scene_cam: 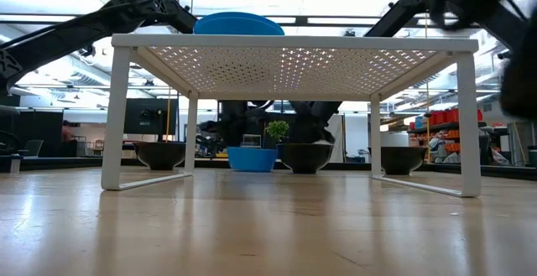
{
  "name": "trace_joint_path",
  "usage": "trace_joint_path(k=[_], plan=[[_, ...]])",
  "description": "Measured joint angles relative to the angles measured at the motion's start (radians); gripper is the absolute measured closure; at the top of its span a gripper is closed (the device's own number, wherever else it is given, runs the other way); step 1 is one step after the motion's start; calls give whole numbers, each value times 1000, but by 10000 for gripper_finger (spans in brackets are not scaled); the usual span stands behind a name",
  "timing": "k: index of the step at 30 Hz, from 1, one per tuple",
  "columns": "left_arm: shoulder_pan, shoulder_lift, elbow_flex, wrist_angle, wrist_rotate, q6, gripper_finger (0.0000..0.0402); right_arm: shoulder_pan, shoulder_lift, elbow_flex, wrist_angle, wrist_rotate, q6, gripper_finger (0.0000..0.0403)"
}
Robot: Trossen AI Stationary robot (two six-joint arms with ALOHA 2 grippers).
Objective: Pick & Place Mini bowls
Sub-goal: Stack the blue bowl on top of the blue bowl on the shelf
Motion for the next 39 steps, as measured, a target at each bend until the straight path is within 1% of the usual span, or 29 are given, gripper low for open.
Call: trace_joint_path(k=[5,10,15,20,29,35,39], plan=[[-3,-30,15,-39,0,17,397,-2,-75,0,-2,5,-109,264],[-23,-100,22,-47,-7,42,398,0,-156,0,-32,15,-178,264],[-45,-175,23,-78,-20,72,398,0,-241,0,-82,45,-174,264],[-65,-244,23,-145,-25,113,398,1,-325,0,-139,45,-172,264],[-109,-399,23,-251,-12,190,398,39,-477,0,-272,43,-170,264],[-139,-500,23,-341,32,211,398,89,-582,1,-334,41,-170,264],[-174,-557,23,-346,69,210,398,132,-648,1,-359,41,-170,264]])
